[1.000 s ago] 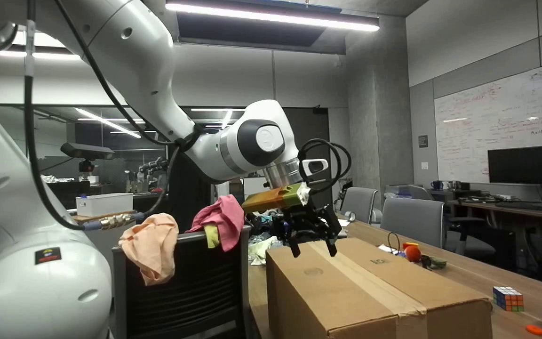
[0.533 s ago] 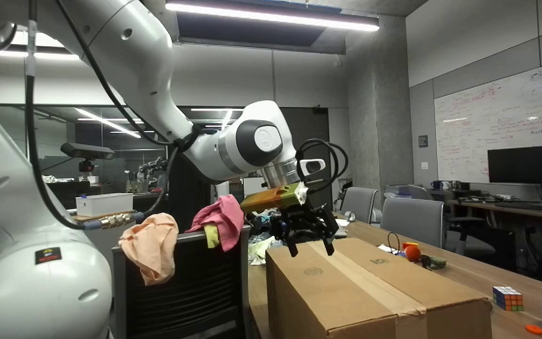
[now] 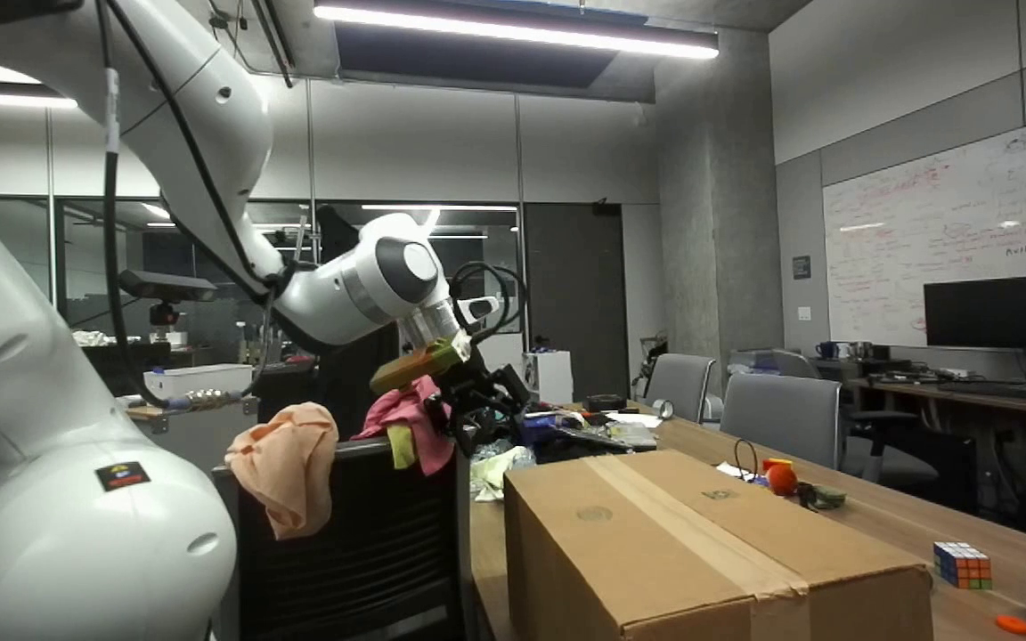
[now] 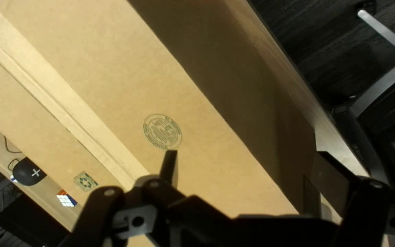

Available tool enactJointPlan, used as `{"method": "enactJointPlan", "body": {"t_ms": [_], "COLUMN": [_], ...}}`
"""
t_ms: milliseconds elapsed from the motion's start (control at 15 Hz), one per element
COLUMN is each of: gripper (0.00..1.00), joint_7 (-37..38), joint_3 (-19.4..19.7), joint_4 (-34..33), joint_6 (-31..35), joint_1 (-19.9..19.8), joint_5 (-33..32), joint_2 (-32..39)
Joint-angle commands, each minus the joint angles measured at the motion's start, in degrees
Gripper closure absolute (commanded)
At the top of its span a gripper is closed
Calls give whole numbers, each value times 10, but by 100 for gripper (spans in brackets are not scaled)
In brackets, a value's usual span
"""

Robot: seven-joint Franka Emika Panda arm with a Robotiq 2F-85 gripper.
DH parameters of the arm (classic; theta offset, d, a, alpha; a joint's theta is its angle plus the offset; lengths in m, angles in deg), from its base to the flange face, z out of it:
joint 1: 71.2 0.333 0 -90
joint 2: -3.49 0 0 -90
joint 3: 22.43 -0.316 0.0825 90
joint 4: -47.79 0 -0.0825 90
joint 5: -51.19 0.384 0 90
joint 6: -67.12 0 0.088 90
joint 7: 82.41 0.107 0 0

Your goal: Place the t-shirts and towel on the brown box

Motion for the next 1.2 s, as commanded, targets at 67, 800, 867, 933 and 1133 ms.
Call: {"method": "enactJointPlan", "body": {"t_ms": [67, 800, 867, 933, 1133], "gripper": [0, 0, 0, 0, 0], "joint_7": [89, 51, 45, 48, 36], "joint_3": [-50, -29, -32, -38, -39], "joint_4": [-48, -137, -143, -155, -180], "joint_6": [-53, -101, -98, -97, -101], "joint_1": [-5, 112, 121, 127, 147], "joint_5": [-62, 42, 47, 53, 74], "joint_2": [-15, -19, -14, -4, 15]}}
